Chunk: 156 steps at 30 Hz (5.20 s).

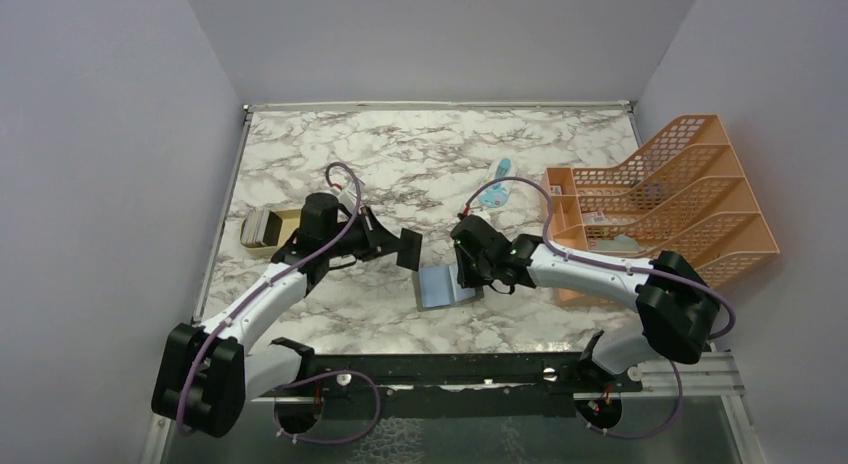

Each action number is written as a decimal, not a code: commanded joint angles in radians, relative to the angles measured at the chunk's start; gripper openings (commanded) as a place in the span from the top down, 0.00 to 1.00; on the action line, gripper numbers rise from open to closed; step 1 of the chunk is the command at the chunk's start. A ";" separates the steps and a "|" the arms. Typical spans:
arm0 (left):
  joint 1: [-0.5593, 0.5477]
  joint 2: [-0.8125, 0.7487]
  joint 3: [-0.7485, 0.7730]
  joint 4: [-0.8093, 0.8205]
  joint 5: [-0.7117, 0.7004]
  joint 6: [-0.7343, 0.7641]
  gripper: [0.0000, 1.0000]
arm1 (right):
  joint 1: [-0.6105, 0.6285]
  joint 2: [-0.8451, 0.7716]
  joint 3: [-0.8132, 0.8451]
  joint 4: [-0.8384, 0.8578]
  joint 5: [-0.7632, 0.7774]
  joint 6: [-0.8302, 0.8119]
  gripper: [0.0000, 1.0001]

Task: Put the credit cards into the card holder
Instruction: Insert the credit card into the card holder.

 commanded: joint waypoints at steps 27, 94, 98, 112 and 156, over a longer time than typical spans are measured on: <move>-0.368 0.338 -0.120 0.427 -0.245 -0.219 1.00 | -0.007 -0.034 -0.109 -0.001 0.078 0.053 0.82; -0.451 0.446 -0.164 0.529 -0.454 -0.263 1.00 | -0.009 -0.087 -0.169 0.007 0.008 0.128 0.85; -0.458 0.442 -0.163 0.534 -0.458 -0.271 1.00 | -0.009 -0.106 -0.144 0.028 -0.049 0.119 0.84; -0.484 0.463 -0.164 0.562 -0.490 -0.268 1.00 | -0.009 -0.022 -0.166 0.070 -0.039 0.143 0.83; -0.544 0.425 -0.159 0.488 -0.612 -0.232 0.60 | -0.035 -0.063 -0.181 0.017 0.087 0.116 0.80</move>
